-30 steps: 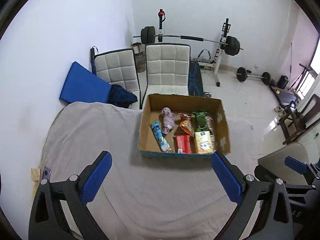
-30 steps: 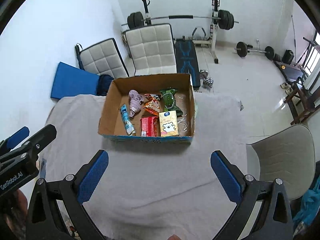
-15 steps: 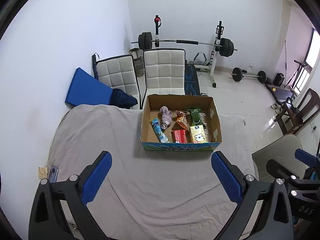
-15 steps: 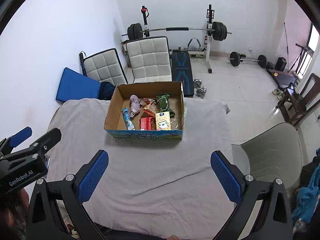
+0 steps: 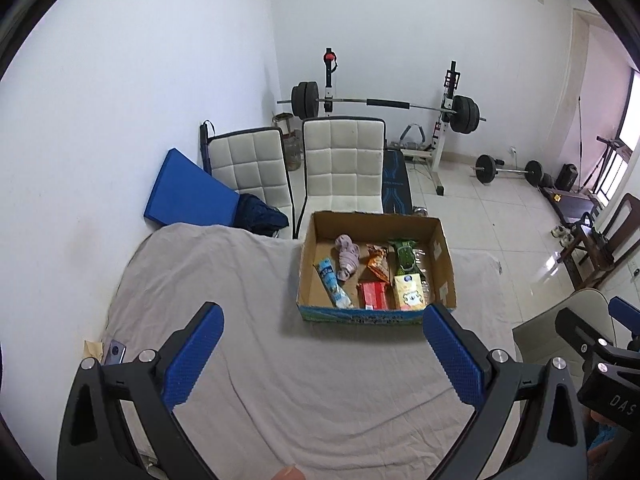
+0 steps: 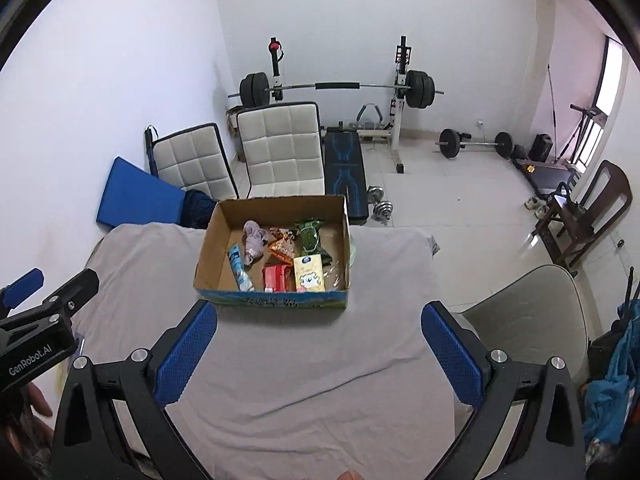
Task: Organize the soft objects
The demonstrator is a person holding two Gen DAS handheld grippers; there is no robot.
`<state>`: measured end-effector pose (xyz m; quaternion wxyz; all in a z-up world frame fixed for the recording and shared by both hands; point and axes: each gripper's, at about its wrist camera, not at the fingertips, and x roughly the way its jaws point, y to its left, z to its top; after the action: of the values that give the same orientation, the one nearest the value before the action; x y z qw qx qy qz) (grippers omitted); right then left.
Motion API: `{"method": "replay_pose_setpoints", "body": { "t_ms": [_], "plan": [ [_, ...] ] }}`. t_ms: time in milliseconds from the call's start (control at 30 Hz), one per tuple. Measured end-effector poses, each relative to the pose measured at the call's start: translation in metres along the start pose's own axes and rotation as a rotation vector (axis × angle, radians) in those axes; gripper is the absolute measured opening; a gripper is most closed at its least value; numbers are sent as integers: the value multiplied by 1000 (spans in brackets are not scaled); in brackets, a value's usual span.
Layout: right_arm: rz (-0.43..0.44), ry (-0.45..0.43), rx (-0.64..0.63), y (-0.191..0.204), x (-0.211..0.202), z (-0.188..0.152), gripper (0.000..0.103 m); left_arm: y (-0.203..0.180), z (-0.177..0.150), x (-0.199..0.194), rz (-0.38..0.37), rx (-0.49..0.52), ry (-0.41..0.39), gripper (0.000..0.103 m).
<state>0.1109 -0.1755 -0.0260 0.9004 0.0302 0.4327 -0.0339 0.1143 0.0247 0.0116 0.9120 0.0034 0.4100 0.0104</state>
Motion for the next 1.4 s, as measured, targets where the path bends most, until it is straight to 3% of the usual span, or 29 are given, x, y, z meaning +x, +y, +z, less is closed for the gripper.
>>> {"method": "replay_pose_setpoints", "body": {
  "t_ms": [400,1400],
  "plan": [
    [-33,-11,-9,5,19,13,103,6,13,12,23,-9,-27,102],
    [-39,-1,-9,-15,40,25,103,-17,17,32,17,32,-3,102]
  ]
}}
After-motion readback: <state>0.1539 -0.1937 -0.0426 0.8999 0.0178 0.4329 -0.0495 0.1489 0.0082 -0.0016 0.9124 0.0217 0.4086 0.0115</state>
